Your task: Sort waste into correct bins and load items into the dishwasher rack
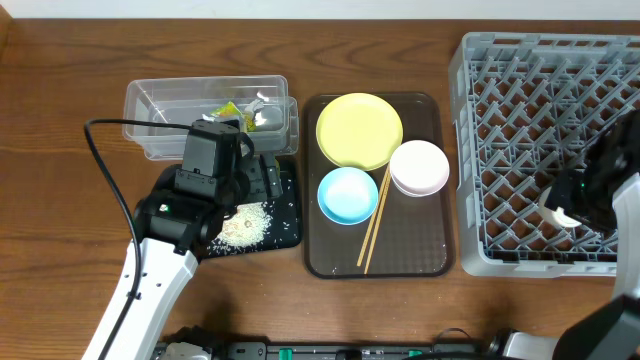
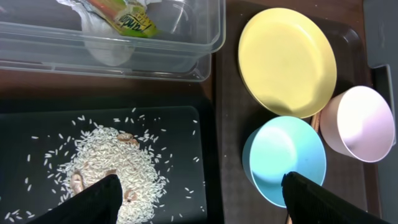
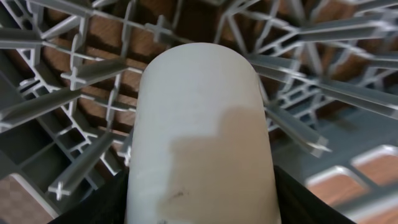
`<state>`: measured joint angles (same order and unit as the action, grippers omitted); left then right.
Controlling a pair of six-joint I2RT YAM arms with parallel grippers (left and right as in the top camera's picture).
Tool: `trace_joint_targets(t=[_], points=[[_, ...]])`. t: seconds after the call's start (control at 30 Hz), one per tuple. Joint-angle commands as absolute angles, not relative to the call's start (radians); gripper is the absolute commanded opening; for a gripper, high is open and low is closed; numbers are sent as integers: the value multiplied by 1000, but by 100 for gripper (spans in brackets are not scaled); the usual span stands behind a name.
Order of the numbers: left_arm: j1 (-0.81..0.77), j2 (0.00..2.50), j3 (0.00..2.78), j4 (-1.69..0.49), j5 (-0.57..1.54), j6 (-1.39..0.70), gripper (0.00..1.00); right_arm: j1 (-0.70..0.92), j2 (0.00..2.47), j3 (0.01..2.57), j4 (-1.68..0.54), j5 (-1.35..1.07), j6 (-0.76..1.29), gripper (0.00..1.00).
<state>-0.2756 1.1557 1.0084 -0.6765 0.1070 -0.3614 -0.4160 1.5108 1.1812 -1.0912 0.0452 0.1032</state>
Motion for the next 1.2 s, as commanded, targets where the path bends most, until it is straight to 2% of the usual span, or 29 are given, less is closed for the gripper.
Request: trace_joint_targets(t=[0.0,0.1,0.27,0.5,0.67,0.83,0.9,1.17], points=[[-273,1159,1018,-678,93,-345,85,-425,1534,1192,-1087,-37,118,63],[-273,1159,1018,-682,93,-345,85,-425,1521,1204,-1093,-69,119,74],[-273,1160,1018,-689,92,-345,85,-415,1455,1293,-1092,-100,119,75],[-273,1185,1017,-724,92,-345,85,-263,1384,1328,-1000,-268,96,71],[-273,1196,1016,-729,93,-345,85,-59,1428,1326,-955,-215,70,61],[-273,1196,1017,-729,93,-345,85,88,1541,1326,-904,-97,136,55],[-273,1196,1016,-729,93,-345,85,121,1595,1326,-889,-83,160,50],[-273,1196,1016,-729,93,-345,85,153,1811,1326,-859,-34,254,47]])
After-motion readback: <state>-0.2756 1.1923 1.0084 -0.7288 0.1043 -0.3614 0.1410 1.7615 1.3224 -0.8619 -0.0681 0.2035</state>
